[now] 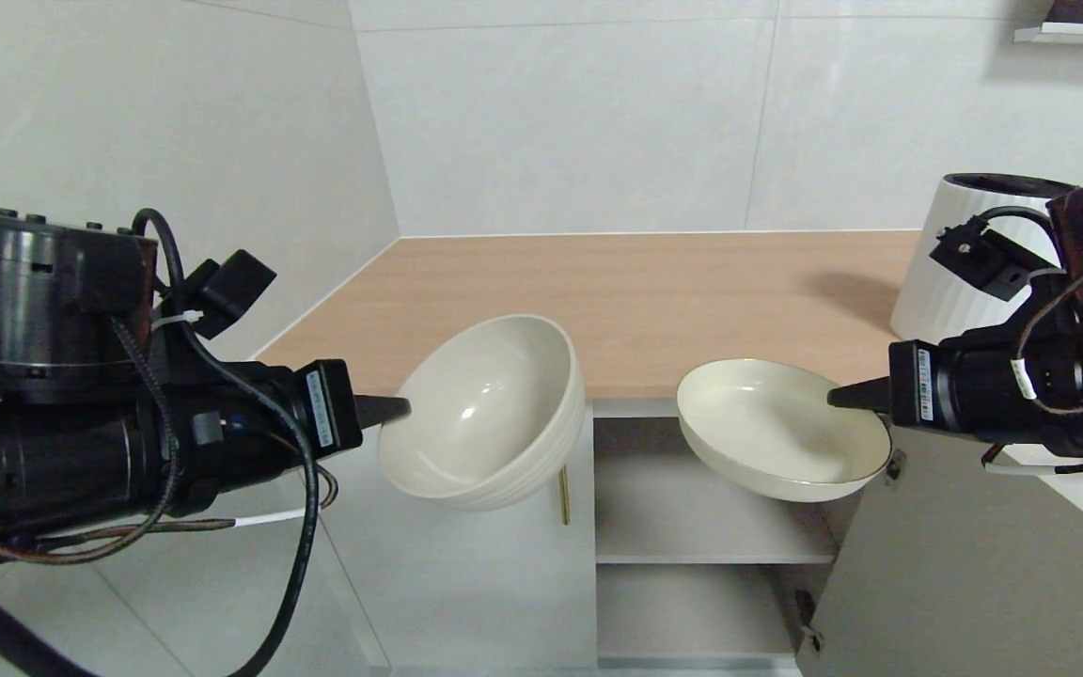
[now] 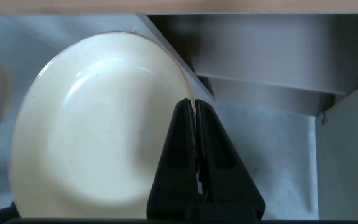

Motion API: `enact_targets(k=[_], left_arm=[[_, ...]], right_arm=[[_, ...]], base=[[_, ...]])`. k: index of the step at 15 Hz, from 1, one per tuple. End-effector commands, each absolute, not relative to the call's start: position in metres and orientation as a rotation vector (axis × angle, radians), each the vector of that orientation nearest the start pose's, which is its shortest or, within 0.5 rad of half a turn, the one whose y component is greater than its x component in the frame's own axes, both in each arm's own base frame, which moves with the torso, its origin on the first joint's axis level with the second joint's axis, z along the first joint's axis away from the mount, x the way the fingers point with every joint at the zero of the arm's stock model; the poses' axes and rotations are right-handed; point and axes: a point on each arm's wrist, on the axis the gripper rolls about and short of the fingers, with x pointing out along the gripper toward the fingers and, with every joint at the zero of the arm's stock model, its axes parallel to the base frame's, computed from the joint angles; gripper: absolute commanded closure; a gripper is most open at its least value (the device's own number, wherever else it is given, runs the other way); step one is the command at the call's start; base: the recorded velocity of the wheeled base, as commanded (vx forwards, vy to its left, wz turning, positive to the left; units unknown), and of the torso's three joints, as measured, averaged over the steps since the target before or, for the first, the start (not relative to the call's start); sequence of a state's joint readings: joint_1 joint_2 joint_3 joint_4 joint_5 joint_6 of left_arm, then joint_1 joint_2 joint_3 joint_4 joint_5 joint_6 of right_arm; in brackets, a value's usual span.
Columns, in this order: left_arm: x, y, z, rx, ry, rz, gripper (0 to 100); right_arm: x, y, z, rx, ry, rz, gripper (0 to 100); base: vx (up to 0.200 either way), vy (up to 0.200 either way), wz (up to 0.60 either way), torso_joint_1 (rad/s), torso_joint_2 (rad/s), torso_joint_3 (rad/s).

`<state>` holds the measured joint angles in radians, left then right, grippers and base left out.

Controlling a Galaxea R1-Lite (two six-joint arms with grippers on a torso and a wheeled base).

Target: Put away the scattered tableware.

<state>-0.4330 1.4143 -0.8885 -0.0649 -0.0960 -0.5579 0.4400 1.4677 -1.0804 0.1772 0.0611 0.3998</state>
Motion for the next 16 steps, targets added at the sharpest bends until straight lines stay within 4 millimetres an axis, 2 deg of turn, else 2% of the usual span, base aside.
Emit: enact_targets(k=[1, 9, 16], left_arm=[[0.213, -0.101, 0.226, -0.454, 0.602, -0.374, 100], [0.218, -0.103, 0.225, -0.459, 0.587, -0.370, 100], [0.220, -0.104, 0.223, -0.459, 0.591, -0.367, 100]], right_arm=[[0.224, 0.107, 0.244, 0.272, 0.659, 0.363, 100], [0.233, 0.111, 0.233, 0.261, 0.699, 0.355, 100], [0.237, 0.113, 0.226, 0.224, 0.719, 0.360, 100]], base=[[0.000, 0.000, 0.00, 0.000, 0.00, 0.000], [0.000, 0.000, 0.00, -0.004, 0.01, 0.006], [0.000, 0.000, 0.00, -0.152, 0.41, 0.247]])
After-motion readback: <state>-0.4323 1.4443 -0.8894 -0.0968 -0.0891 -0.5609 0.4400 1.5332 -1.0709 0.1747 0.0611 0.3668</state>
